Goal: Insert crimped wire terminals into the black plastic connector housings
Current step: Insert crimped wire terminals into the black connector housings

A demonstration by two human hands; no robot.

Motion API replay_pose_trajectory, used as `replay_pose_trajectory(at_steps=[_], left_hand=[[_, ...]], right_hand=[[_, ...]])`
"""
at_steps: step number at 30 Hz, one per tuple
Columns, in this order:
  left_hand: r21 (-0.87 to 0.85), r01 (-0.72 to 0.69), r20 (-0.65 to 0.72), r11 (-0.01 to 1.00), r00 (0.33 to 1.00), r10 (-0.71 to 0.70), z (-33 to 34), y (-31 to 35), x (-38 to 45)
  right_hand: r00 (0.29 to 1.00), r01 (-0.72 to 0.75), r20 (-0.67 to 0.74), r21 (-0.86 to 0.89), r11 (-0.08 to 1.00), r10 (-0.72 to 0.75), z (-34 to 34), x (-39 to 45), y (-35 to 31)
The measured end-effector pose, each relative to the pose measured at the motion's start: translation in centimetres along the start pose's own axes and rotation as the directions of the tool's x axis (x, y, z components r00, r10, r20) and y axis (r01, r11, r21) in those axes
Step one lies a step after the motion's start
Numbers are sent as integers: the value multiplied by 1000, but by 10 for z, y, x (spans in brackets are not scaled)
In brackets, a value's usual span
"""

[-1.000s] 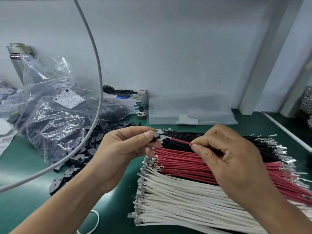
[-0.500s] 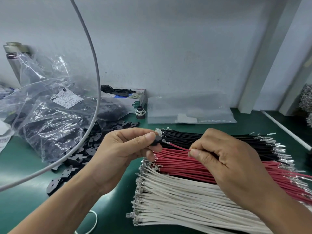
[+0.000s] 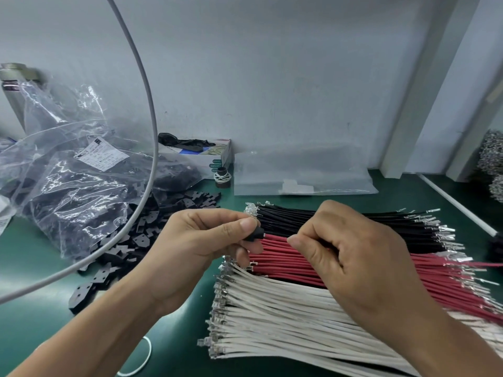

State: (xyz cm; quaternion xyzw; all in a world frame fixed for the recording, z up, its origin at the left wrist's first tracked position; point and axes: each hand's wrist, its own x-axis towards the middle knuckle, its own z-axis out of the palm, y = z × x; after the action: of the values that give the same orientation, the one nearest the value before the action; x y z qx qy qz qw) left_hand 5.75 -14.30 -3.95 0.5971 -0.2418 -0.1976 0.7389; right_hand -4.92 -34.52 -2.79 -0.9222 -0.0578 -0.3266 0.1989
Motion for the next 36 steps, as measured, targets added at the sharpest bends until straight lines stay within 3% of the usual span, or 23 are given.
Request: replay_pose_trajectory(at_steps=[3, 7, 10, 16, 21, 26, 28, 29, 33, 36], left_hand=[[39, -30, -16, 999, 999, 30, 3, 1, 0], [279, -236, 2, 931, 969, 245, 7, 2, -4], [429, -258, 8, 866, 959, 282, 7, 1, -4], [273, -166, -10, 947, 984, 176, 11, 0, -4], [258, -159, -1, 953, 986, 165, 11, 0, -4], [269, -119, -41, 956, 990, 135, 10, -2, 0], [225, -100, -95, 969, 988, 124, 6, -3, 3], [204, -92, -121, 975, 986, 118, 4, -3, 3], [171, -64, -126, 983, 988, 87, -1, -5, 6], [252, -57, -140, 966, 986, 95, -3, -7, 7]], right_hand=[[1000, 4, -13, -18, 1000, -4, 6, 0, -3], [995, -92, 42, 69, 993, 89, 8, -1, 3], [995, -90, 59, 119, 989, 83, 8, -2, 5], [999, -38, 25, 146, 989, 34, 12, -2, 3], [1000, -3, 11, 163, 987, 1, 15, -2, 1], [995, 52, -74, -146, 988, -63, 0, 3, 4], [986, 105, -114, -161, 981, -124, -4, 1, -2], [987, 137, -74, -122, 983, -146, -4, 0, -6], [939, 69, 342, -106, 992, -28, 13, -7, -19], [924, -41, 379, -30, 999, 49, 15, -7, -17]])
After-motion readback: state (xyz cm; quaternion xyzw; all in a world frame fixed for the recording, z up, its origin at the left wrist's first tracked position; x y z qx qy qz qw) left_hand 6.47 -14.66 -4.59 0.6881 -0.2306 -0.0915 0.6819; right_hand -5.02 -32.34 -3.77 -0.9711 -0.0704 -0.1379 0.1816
